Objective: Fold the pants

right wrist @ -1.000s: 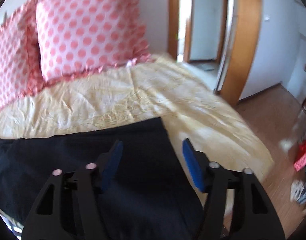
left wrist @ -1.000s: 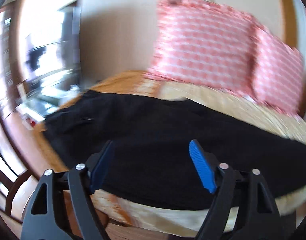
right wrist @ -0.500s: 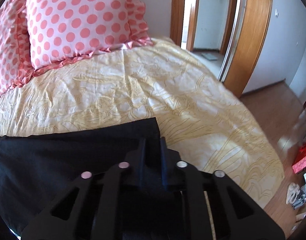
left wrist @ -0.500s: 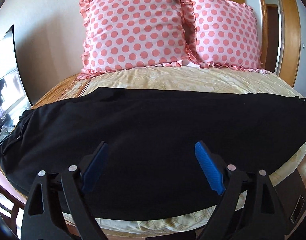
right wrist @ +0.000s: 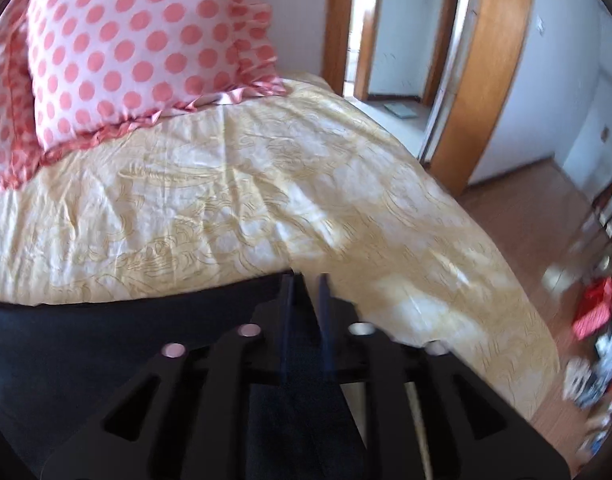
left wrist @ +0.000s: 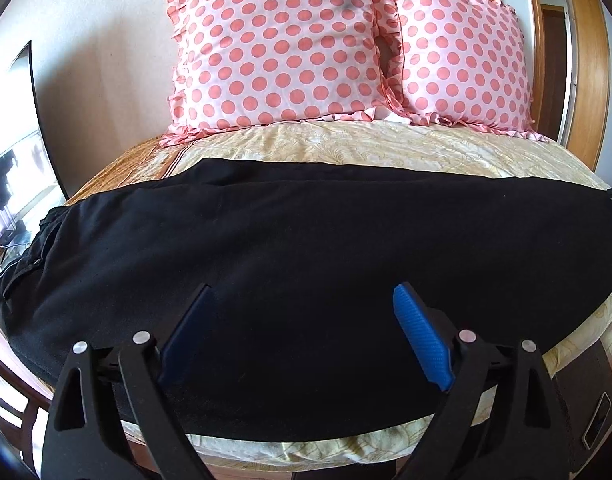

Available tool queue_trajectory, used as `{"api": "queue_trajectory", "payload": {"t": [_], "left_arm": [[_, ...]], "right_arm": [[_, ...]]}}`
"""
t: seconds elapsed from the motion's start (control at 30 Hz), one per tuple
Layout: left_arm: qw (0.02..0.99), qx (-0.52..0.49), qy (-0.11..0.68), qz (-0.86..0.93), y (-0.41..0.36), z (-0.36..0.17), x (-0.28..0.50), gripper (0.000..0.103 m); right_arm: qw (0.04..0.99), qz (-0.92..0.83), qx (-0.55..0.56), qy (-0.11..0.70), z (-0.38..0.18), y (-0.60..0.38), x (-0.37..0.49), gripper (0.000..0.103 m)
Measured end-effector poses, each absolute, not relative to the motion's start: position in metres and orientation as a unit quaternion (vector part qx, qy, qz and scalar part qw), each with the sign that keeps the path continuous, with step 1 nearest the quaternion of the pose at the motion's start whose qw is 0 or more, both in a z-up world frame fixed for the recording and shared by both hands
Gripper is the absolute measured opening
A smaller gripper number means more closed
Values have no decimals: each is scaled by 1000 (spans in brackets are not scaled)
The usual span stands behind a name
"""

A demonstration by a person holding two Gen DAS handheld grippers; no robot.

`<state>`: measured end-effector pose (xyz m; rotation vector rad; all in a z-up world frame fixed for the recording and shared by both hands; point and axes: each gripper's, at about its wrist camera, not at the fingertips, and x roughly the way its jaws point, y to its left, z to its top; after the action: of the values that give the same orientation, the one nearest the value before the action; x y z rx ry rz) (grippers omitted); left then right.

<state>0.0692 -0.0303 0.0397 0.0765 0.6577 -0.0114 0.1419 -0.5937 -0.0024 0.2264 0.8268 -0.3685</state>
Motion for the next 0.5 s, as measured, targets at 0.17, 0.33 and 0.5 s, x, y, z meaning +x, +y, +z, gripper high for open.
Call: {"api": "queue_trajectory", "payload": {"t": [0.17,0.33,0.5], "left_arm": [[946,35,321,-17,-29,37,68,93],[944,34,326,-36,-29,32,70,93],[945,30,324,-43,-27,30,68,95]], "right_arm": [[883,-187,214,374,-4,-606,67,66],[869,-180,305,346,-23,-611,12,64],[863,-150,355,327,-27,-595,-9,62]]}}
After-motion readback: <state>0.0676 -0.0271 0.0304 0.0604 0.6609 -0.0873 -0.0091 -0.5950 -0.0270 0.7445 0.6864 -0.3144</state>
